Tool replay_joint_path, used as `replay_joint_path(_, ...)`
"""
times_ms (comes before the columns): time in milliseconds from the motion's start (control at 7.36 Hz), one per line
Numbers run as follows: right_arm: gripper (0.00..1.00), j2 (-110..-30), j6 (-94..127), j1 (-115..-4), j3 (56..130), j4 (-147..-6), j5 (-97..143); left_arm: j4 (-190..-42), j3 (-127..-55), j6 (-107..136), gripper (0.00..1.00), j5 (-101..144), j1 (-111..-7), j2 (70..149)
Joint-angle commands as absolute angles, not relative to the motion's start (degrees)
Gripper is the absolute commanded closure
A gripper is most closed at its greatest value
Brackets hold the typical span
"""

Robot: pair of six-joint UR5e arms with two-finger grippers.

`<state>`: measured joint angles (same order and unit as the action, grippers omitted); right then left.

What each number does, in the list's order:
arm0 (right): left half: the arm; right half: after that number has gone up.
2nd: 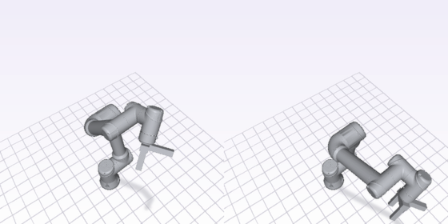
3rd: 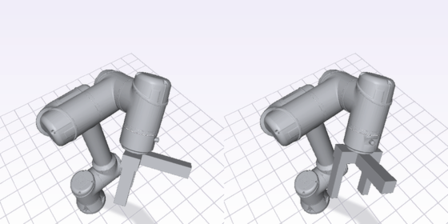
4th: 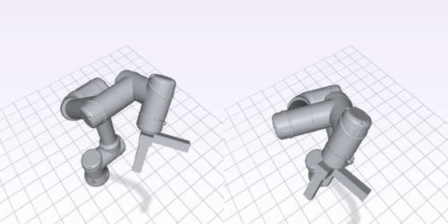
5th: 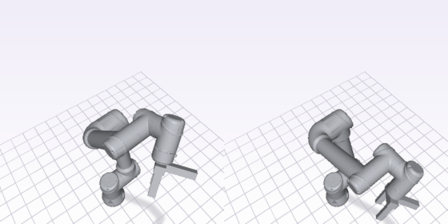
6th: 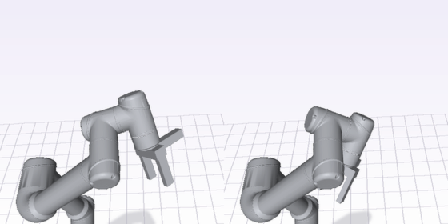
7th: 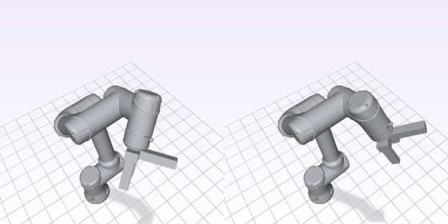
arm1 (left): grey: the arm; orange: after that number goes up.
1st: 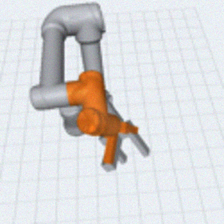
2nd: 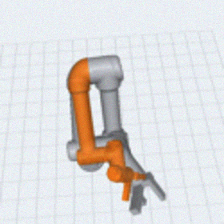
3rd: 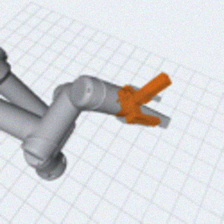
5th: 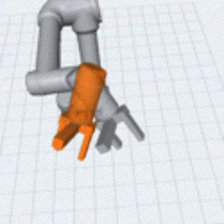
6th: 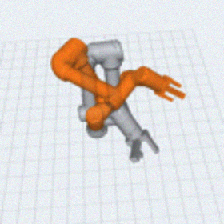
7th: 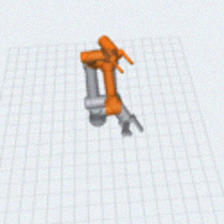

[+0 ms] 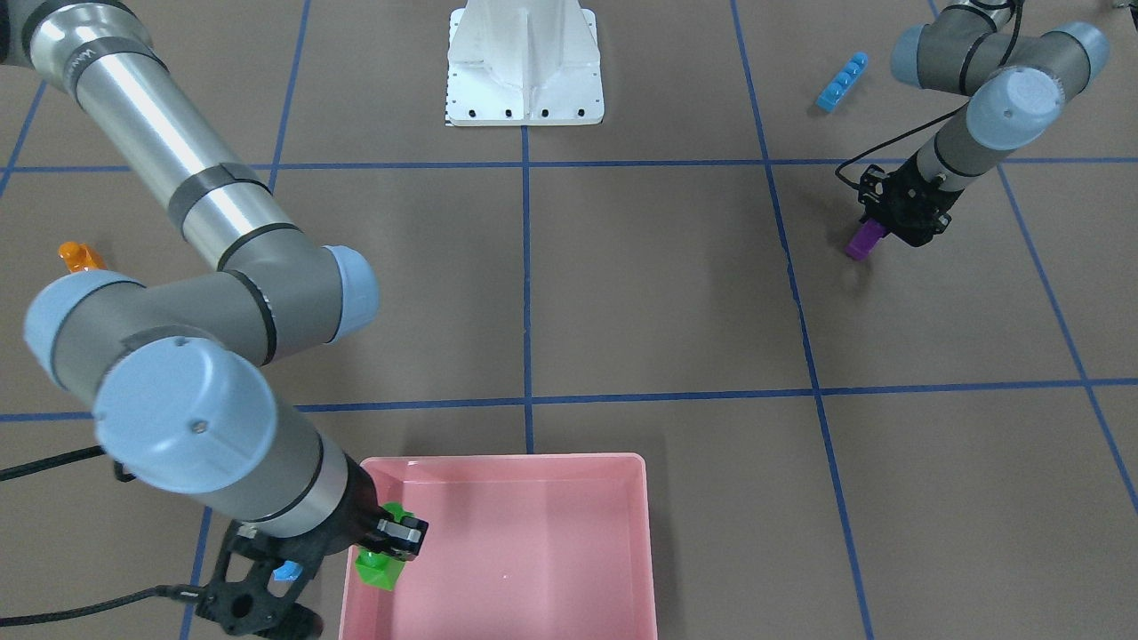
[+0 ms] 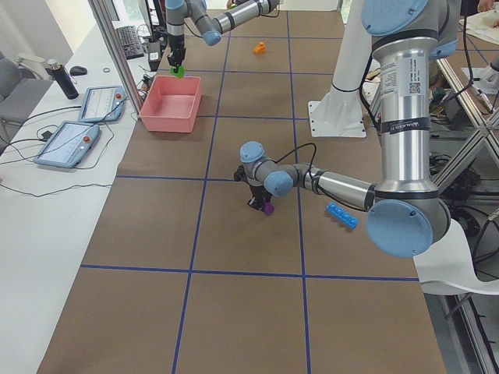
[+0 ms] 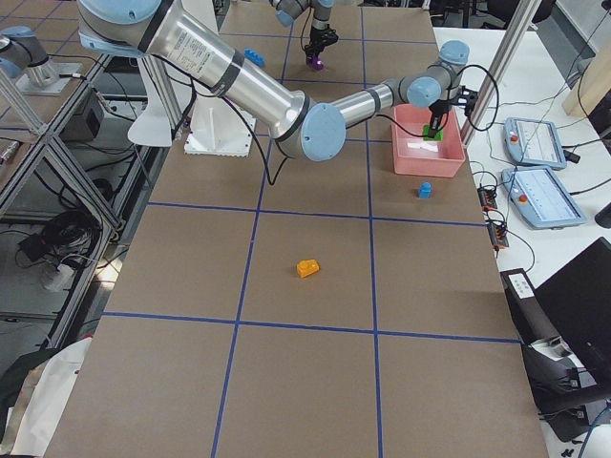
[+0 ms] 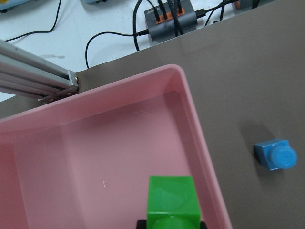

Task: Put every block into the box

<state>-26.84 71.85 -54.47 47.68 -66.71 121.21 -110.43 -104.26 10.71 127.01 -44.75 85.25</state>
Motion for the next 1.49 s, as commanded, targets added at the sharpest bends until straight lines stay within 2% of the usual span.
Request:
replay_joint_path(0, 0.03, -26.7, 77.5, -49.7, 46.9, -62.9, 114.1, -109.9, -104.8, 17.8, 1.00, 130.8, -47.5, 92.6)
replay_joint_path(272, 0.00, -27.6, 77.3, -49.1, 49.3, -63.0, 112.8, -99.5, -103.8, 28.2, 1.00, 130.5, -49.5, 108.3)
replay_joint_path(543, 0.00, -34.0, 76.9, -51.1, 57.9, -63.3, 116.1, -94.2, -95.8, 33.6, 1.00, 129.0, -51.3, 122.7)
replay_joint_path(951, 0.00, -49.8, 65.7, -63.1, 68.8, -63.4, 131.8, -99.8, -68.4, 43.0, 1.00, 125.5, -53.3, 147.2)
replay_joint_path(1222, 0.00, -61.1, 58.0, -66.3, 74.9, -63.1, 133.0, -120.2, -52.6, 54.8, 0.85, 118.8, -53.4, 152.6)
replay_joint_path(1358, 0.00, -67.5, 53.7, -66.9, 79.0, -63.0, 133.0, -122.0, -44.5, 56.0, 0.85, 115.5, -52.0, 158.5)
